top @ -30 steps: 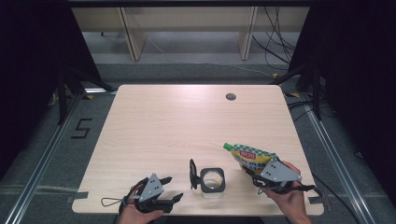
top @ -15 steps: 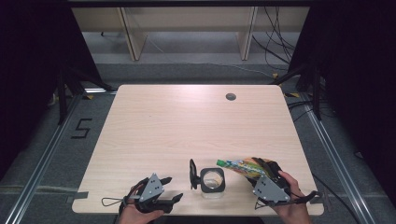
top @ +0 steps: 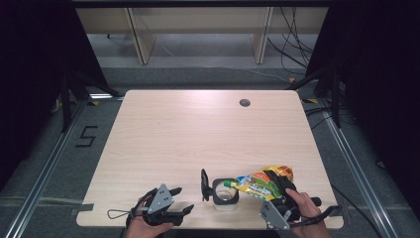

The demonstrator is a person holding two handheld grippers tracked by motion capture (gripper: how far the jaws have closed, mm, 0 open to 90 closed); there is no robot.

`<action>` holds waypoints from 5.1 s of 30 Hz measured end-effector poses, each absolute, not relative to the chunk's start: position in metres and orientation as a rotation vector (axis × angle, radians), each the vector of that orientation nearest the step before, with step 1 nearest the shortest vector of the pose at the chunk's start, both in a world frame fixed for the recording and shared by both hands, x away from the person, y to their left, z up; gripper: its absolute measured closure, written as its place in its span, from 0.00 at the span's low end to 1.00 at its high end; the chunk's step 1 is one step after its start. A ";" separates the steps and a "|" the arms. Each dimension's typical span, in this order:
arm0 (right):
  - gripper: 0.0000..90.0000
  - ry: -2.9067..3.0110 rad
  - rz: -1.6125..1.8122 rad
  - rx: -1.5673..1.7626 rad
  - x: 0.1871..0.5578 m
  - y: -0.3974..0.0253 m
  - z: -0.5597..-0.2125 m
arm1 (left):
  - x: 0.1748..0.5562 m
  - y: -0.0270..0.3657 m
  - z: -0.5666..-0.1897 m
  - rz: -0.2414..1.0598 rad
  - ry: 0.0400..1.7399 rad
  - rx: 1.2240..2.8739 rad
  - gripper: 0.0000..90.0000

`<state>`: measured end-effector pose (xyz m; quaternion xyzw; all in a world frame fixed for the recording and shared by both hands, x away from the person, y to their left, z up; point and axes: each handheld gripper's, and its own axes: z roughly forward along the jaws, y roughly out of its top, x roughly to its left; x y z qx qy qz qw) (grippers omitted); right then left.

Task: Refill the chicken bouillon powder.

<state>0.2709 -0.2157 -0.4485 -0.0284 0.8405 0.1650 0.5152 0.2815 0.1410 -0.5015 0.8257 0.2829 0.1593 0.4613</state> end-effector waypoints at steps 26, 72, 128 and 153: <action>0.48 1.856 0.115 -0.258 0.260 -0.198 -0.467 | 0.282 0.139 -0.503 0.384 0.706 2.032 0.35; 0.49 1.701 -0.045 -0.470 0.262 -0.186 -0.466 | 0.283 0.139 -0.504 0.382 0.692 2.030 0.35; 0.50 1.633 -0.123 -0.549 0.259 -0.184 -0.463 | 0.283 0.139 -0.503 0.390 0.696 2.041 0.33; 0.51 1.603 -0.153 -0.615 0.262 -0.182 -0.460 | 0.282 0.139 -0.502 0.375 0.710 2.029 0.33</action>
